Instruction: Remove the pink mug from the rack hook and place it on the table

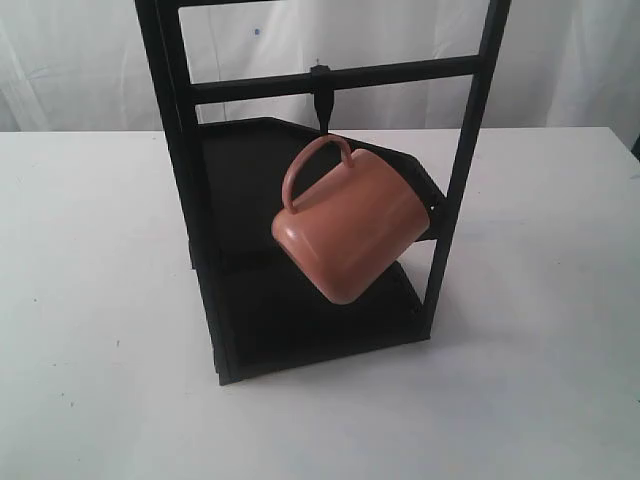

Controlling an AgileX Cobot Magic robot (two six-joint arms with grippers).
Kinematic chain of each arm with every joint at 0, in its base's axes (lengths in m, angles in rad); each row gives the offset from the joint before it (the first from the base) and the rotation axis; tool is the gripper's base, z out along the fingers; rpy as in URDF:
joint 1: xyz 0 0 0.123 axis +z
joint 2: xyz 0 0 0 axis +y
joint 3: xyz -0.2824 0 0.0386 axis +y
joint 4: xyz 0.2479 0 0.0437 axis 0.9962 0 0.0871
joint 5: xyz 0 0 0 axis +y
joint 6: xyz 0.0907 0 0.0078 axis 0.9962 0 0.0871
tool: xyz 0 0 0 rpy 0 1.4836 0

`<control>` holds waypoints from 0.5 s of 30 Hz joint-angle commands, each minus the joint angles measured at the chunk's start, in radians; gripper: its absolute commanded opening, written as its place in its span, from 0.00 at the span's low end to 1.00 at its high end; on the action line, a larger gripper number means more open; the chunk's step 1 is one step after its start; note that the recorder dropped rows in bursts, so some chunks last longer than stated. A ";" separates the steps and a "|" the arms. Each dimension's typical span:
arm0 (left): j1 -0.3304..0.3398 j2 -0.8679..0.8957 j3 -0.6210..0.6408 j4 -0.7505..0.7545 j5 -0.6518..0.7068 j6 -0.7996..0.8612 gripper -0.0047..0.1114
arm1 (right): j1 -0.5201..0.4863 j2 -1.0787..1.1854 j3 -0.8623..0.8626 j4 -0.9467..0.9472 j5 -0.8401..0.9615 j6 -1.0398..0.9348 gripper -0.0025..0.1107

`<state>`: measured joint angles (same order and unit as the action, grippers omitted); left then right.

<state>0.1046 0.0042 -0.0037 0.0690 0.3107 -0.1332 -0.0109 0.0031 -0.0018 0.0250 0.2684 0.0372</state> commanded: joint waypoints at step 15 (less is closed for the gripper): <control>-0.008 -0.004 0.004 -0.009 0.016 0.002 0.04 | 0.001 -0.003 0.002 0.009 -0.185 0.079 0.02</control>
<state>0.1046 0.0042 -0.0037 0.0690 0.3107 -0.1332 -0.0109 0.0031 -0.0018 0.0270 0.1971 0.0544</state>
